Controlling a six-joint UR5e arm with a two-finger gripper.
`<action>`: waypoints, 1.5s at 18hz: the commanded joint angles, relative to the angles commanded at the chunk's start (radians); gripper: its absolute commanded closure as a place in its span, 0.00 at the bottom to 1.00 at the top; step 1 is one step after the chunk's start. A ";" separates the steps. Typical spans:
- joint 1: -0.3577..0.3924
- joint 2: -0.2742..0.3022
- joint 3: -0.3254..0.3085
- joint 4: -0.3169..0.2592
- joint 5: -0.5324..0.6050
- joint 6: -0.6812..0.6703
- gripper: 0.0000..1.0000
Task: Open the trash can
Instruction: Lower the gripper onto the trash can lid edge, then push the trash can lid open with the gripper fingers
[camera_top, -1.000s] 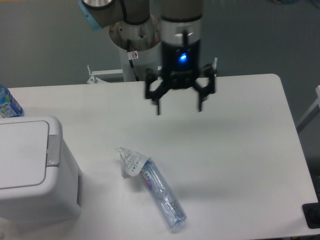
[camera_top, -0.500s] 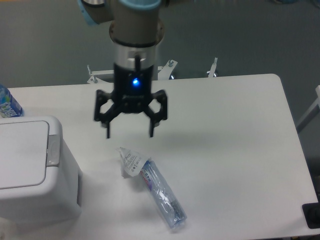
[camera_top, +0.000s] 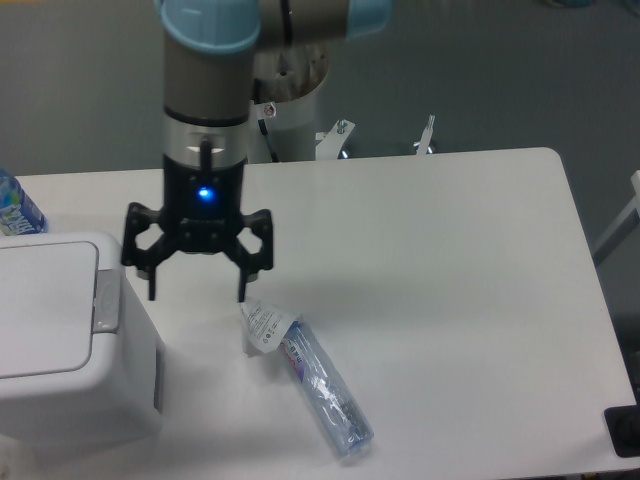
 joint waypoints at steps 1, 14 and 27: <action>-0.003 -0.003 0.000 0.000 0.000 -0.003 0.00; -0.032 -0.025 0.000 0.000 0.002 -0.002 0.00; -0.032 -0.031 -0.002 0.002 0.003 -0.002 0.00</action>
